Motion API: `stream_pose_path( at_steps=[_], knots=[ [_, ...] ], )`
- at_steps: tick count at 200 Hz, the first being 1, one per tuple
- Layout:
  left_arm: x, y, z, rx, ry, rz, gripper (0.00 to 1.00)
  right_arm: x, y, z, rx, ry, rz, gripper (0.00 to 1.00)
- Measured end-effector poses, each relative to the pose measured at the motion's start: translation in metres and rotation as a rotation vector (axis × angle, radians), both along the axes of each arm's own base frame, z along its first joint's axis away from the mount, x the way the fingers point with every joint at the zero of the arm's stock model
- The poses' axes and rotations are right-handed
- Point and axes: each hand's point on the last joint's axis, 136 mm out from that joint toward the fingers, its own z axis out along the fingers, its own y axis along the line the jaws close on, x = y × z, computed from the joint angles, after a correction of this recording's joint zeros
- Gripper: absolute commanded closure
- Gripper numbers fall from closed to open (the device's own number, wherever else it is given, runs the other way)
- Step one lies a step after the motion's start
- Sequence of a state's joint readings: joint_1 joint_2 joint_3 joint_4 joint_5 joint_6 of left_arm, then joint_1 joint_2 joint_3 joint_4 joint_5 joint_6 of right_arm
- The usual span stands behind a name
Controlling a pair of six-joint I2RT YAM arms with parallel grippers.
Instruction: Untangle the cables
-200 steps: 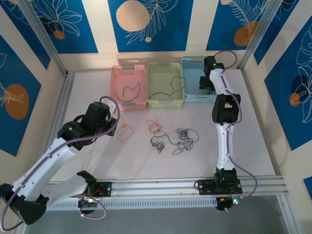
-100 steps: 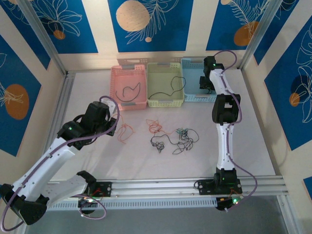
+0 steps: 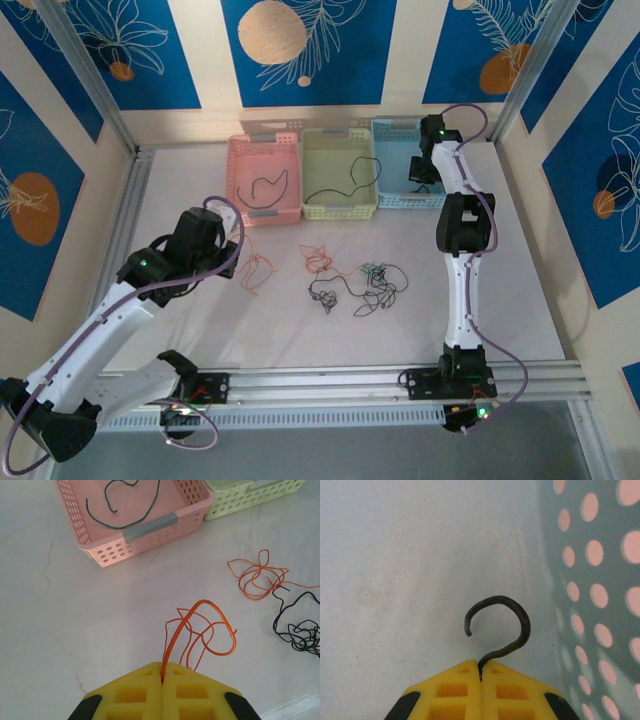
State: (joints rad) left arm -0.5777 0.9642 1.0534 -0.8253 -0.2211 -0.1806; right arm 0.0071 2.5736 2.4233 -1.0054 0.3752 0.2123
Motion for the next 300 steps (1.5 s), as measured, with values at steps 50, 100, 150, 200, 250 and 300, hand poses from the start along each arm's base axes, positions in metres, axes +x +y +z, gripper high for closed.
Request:
stream_pose_path(
  at_steps=[50, 100, 150, 200, 250, 300],
  knots=[
    [0.000, -0.001, 0.000, -0.005, 0.003, -0.004, 1.00, 0.000, 0.031, 0.079, 0.006, -0.134, 0.058, 1.00],
    [0.001, 0.000, 0.000, -0.009, 0.002, 0.000, 1.00, -0.012, 0.107, 0.167, 0.094, -0.309, 0.202, 1.00],
    [0.001, 0.000, -0.001, -0.014, 0.006, 0.000, 1.00, -0.021, 0.224, 0.149, 0.231, -0.287, 0.389, 0.97],
    [0.000, 0.000, 0.000, -0.020, 0.007, 0.002, 1.00, -0.021, 0.276, 0.088, 0.285, -0.189, 0.435, 0.47],
    [-0.003, -0.006, 0.008, -0.075, 0.007, -0.006, 1.00, -0.037, 0.263, 0.112, 0.325, -0.177, 0.426, 0.46],
    [-0.008, -0.022, 0.046, -0.230, -0.031, -0.037, 1.00, -0.128, 0.257, 0.215, 0.470, -0.311, 0.523, 0.47]
  ],
)
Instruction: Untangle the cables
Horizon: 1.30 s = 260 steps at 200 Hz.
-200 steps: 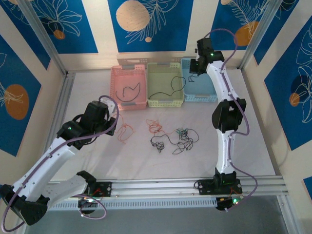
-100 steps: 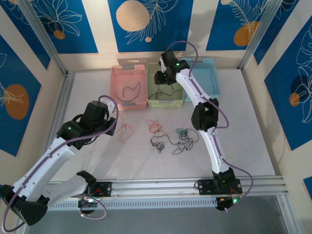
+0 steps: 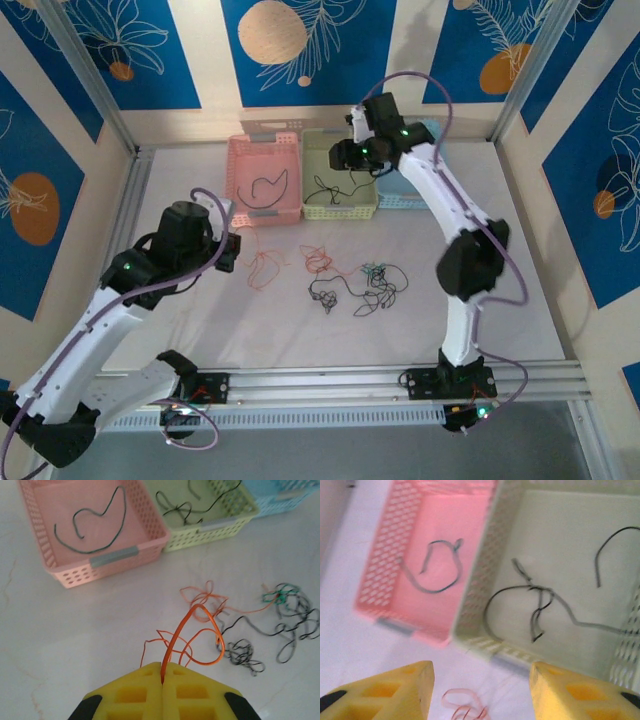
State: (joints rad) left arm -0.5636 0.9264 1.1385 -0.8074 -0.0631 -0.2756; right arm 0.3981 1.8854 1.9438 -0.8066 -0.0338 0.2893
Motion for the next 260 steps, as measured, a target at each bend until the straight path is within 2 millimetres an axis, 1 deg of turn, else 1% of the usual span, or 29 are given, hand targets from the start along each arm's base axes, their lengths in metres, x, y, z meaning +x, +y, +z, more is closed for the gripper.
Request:
stream_pose_path(
  at_steps=[3, 14, 22, 42, 57, 73, 86, 90, 95, 108, 112, 123, 165, 180, 200, 215, 231, 251, 260],
  knots=[
    [-0.001, -0.001, 0.002, -0.011, 0.000, -0.002, 1.00, -0.005, 0.001, 0.004, 0.012, -0.008, 0.011, 0.47],
    [-0.003, -0.004, 0.011, -0.041, -0.009, -0.012, 1.00, -0.035, 0.008, 0.021, 0.070, -0.041, 0.063, 0.46],
    [-0.004, -0.006, 0.017, -0.064, -0.014, -0.021, 1.00, -0.055, 0.014, 0.029, 0.111, -0.058, 0.107, 0.46],
    [-0.007, -0.013, 0.032, -0.118, -0.020, -0.040, 1.00, -0.104, 0.031, 0.037, 0.194, -0.076, 0.235, 0.42],
    [-0.009, -0.017, 0.042, -0.156, -0.021, -0.055, 1.00, -0.138, 0.046, 0.036, 0.238, -0.091, 0.348, 0.35],
    [-0.011, -0.023, 0.054, -0.195, -0.024, -0.077, 1.00, -0.175, 0.060, 0.028, 0.265, -0.117, 0.475, 0.26],
    [-0.013, -0.029, 0.062, -0.225, -0.019, -0.099, 1.00, -0.203, 0.069, 0.021, 0.275, -0.159, 0.578, 0.24],
    [-0.014, -0.031, 0.064, -0.234, -0.016, -0.106, 1.00, -0.211, 0.072, 0.018, 0.278, -0.173, 0.611, 0.21],
    [-0.015, -0.033, 0.066, -0.244, -0.011, -0.116, 1.00, -0.222, 0.075, 0.016, 0.281, -0.194, 0.652, 0.20],
    [-0.017, -0.038, 0.068, -0.265, 0.002, -0.139, 1.00, -0.242, 0.083, 0.013, 0.290, -0.260, 0.747, 0.18],
    [-0.018, -0.039, 0.069, -0.268, 0.007, -0.146, 1.00, -0.245, 0.084, 0.013, 0.292, -0.281, 0.767, 0.16],
    [-0.020, -0.042, 0.069, -0.279, 0.019, -0.161, 1.00, -0.250, 0.088, 0.016, 0.292, -0.341, 0.811, 0.15],
    [-0.028, -0.047, 0.067, -0.294, 0.058, -0.200, 1.00, -0.242, 0.106, 0.032, 0.261, -0.538, 0.907, 0.15],
    [-0.030, -0.049, 0.069, -0.301, 0.060, -0.210, 1.00, -0.242, 0.114, 0.030, 0.258, -0.569, 0.950, 0.15],
    [-0.032, -0.050, 0.073, -0.311, 0.058, -0.224, 1.00, -0.242, 0.122, 0.019, 0.256, -0.567, 1.001, 0.18],
    [-0.033, -0.051, 0.074, -0.315, 0.061, -0.231, 1.00, -0.240, 0.127, 0.010, 0.252, -0.556, 1.026, 0.21],
    [-0.034, -0.052, 0.074, -0.318, 0.064, -0.238, 1.00, -0.239, 0.133, 0.004, 0.251, -0.547, 1.048, 0.28],
    [-0.036, -0.051, 0.075, -0.321, 0.060, -0.239, 1.00, -0.243, 0.140, -0.001, 0.250, -0.542, 1.075, 0.43],
    [-0.036, -0.051, 0.076, -0.323, 0.056, -0.240, 1.00, -0.247, 0.142, -0.003, 0.252, -0.532, 1.083, 0.54]
  ],
)
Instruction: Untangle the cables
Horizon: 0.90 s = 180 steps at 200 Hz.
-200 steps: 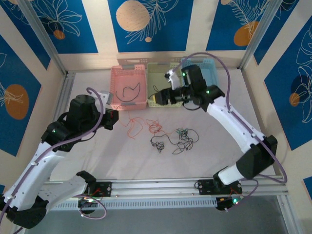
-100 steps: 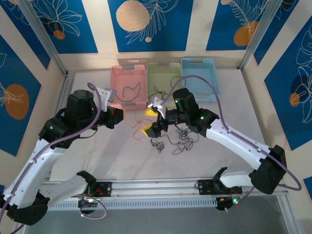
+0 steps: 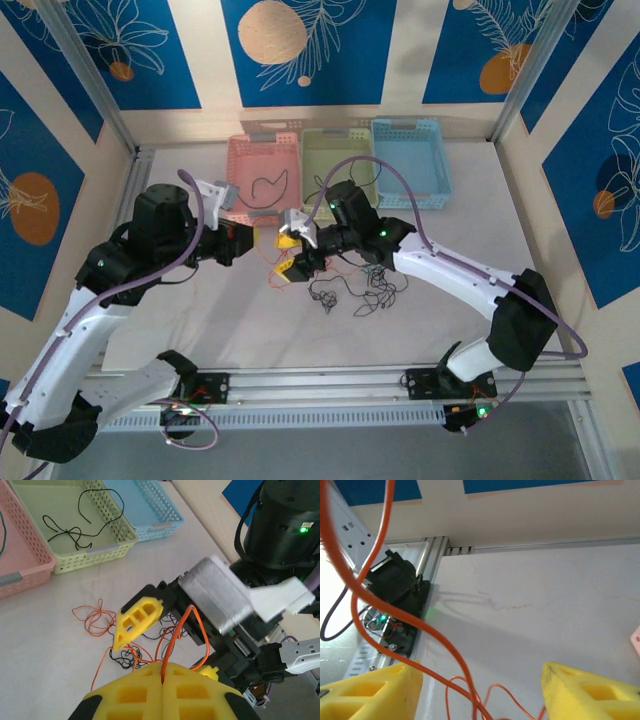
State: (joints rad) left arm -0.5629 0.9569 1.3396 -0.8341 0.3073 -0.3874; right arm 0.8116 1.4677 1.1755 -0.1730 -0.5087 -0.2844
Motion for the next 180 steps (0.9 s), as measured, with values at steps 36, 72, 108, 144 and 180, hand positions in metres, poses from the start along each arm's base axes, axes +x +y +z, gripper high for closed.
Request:
stream_pose_path(
  at_steps=[36, 72, 108, 144, 180],
  knots=[
    [-0.005, 0.003, -0.001, -0.004, -0.005, 0.000, 1.00, -0.002, 0.003, 0.002, 0.007, 0.001, 0.005, 1.00],
    [-0.008, 0.005, -0.005, -0.006, 0.001, 0.004, 0.94, -0.002, -0.004, 0.003, 0.022, 0.029, -0.025, 1.00],
    [-0.010, 0.007, -0.013, 0.002, 0.010, 0.009, 0.89, 0.005, -0.015, 0.010, 0.039, 0.059, -0.077, 1.00],
    [-0.008, 0.009, -0.018, 0.013, 0.013, 0.021, 0.88, 0.018, -0.026, 0.012, 0.056, 0.096, -0.142, 1.00],
    [-0.007, 0.008, -0.018, 0.010, 0.012, 0.022, 0.79, 0.023, -0.033, 0.013, 0.064, 0.124, -0.179, 1.00]
  ],
)
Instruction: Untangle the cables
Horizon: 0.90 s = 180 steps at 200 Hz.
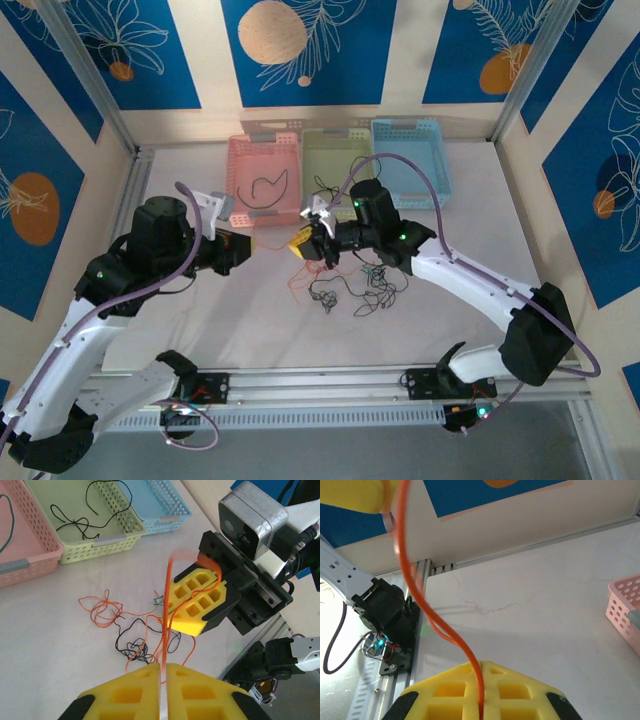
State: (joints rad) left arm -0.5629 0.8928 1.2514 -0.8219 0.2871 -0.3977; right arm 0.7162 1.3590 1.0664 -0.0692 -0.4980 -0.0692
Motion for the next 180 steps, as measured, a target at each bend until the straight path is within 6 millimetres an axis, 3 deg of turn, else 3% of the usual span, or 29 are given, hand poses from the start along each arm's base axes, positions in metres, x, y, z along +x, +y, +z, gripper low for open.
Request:
stream_pose_path(
  at_steps=[13, 29, 49, 69, 88, 106, 145, 163, 180],
  knots=[
    [0.001, 0.000, 0.000, 0.001, -0.002, 0.001, 0.59, 0.001, -0.002, 0.002, 0.006, 0.006, -0.011, 1.00],
    [0.001, 0.001, 0.000, -0.007, 0.007, 0.015, 0.45, 0.004, -0.007, 0.007, 0.015, 0.019, -0.032, 1.00],
    [0.003, 0.003, 0.000, 0.001, -0.001, 0.031, 0.37, 0.019, -0.018, 0.013, 0.026, 0.045, -0.104, 1.00],
    [0.005, 0.010, -0.003, 0.025, -0.009, 0.063, 0.35, 0.048, -0.040, 0.015, 0.030, 0.078, -0.243, 1.00],
    [0.005, 0.021, -0.005, 0.057, -0.020, 0.107, 0.33, 0.086, -0.073, 0.013, 0.022, 0.124, -0.430, 1.00],
    [0.003, 0.032, -0.008, 0.094, -0.033, 0.140, 0.33, 0.126, -0.119, 0.018, 0.027, 0.179, -0.642, 1.00],
    [-0.005, 0.051, -0.031, 0.165, -0.013, 0.193, 0.33, 0.200, -0.227, 0.056, 0.112, 0.244, -1.043, 1.00],
    [-0.007, 0.057, -0.042, 0.196, 0.004, 0.210, 0.32, 0.227, -0.249, 0.063, 0.112, 0.259, -1.145, 1.00],
    [-0.007, 0.061, -0.051, 0.230, 0.017, 0.218, 0.32, 0.254, -0.263, 0.055, 0.087, 0.284, -1.220, 1.00]
  ],
)
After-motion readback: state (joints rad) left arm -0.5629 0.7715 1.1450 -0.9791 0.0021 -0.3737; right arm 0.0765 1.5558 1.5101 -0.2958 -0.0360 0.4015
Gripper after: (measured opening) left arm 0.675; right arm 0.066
